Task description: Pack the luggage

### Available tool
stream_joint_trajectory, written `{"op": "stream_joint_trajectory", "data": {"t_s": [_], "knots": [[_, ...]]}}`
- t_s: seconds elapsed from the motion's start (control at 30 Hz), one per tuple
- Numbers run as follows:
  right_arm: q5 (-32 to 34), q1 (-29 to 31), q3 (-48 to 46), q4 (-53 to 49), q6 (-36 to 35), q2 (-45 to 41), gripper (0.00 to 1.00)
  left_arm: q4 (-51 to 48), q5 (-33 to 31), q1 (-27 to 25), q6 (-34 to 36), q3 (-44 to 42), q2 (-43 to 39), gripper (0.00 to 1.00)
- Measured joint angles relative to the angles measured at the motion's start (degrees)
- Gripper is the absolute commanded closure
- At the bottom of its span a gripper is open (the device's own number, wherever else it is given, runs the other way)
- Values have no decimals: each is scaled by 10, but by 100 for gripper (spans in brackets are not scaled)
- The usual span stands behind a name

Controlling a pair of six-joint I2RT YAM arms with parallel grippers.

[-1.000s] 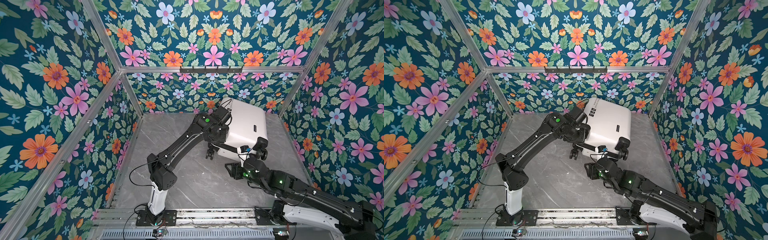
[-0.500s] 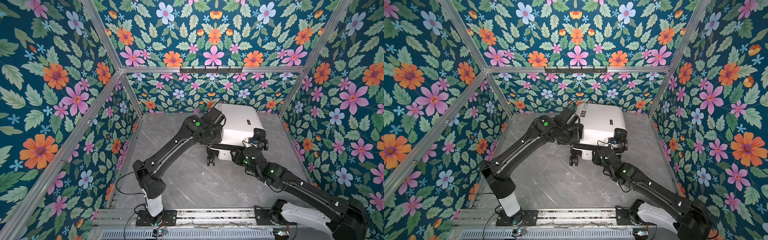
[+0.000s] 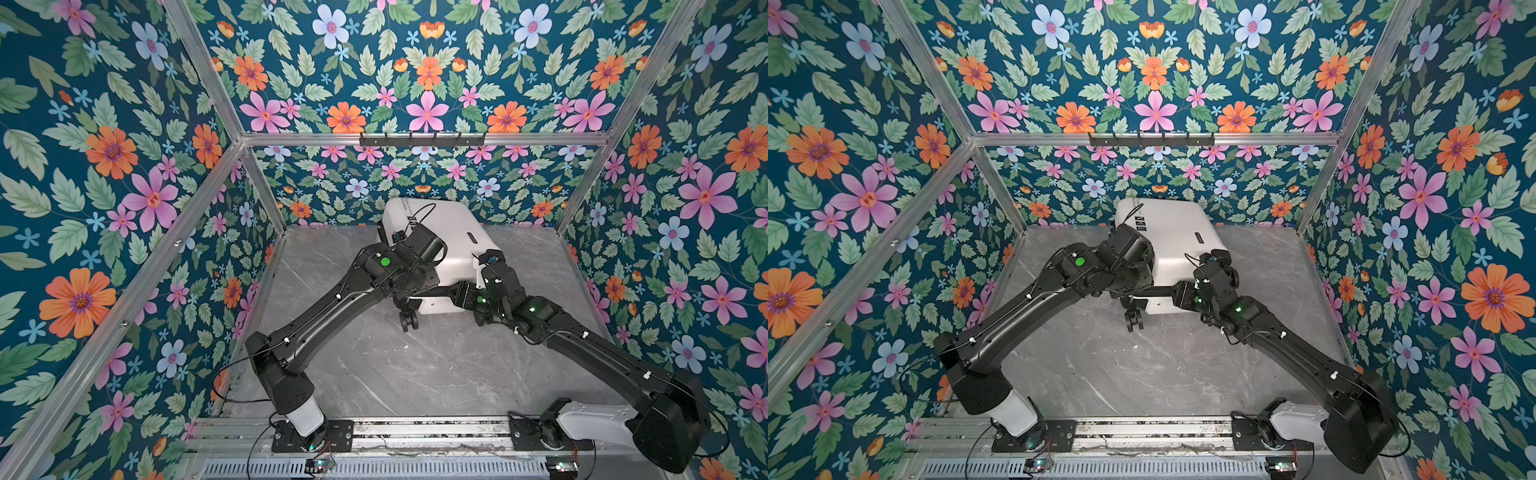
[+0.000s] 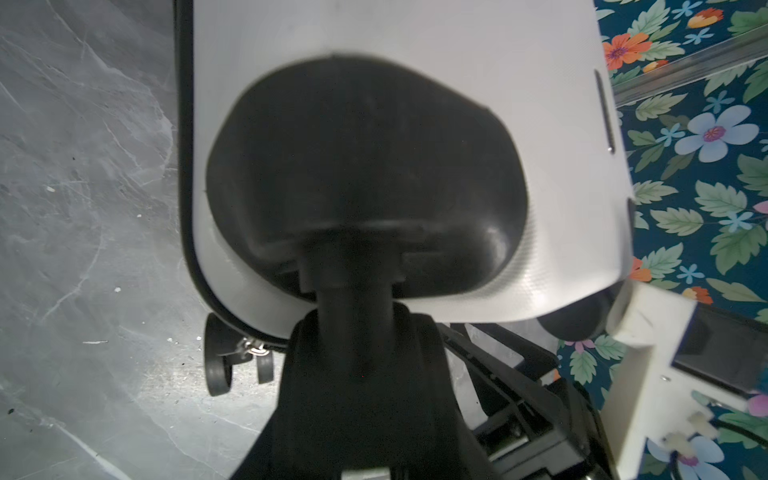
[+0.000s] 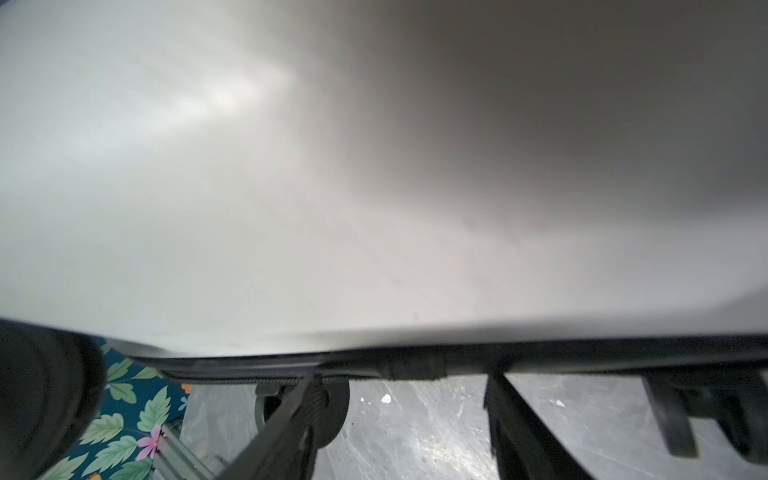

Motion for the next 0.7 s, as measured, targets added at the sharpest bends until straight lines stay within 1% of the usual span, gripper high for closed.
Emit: {"op": "stream_joint_trajectory", "data": {"t_s": [0.1,0.2,0.37,0.47,0.6,0.63,0.7], "knots": [[-13,1,-2,3,-7,-9,36,25,14,-3,-2,-3,0,100],[-16,7,-12,6,-11,-36,36,57,17,-3,-13,-3,0,100],[-5,46,-38,17,-10,-82,37,78,19,1,-31,-3,0,100],[23,90,-57,31,-8,-99,37,98,19,2,-45,-17,-7,100],[96,162,-91,57,7,-96,33,134,22,6,-68,-64,-26,100],[115,181,-96,67,7,-92,33,142,25,8,-77,-72,-29,100],[150,208,-101,93,7,-78,37,149,28,10,-88,-77,-29,100]]}}
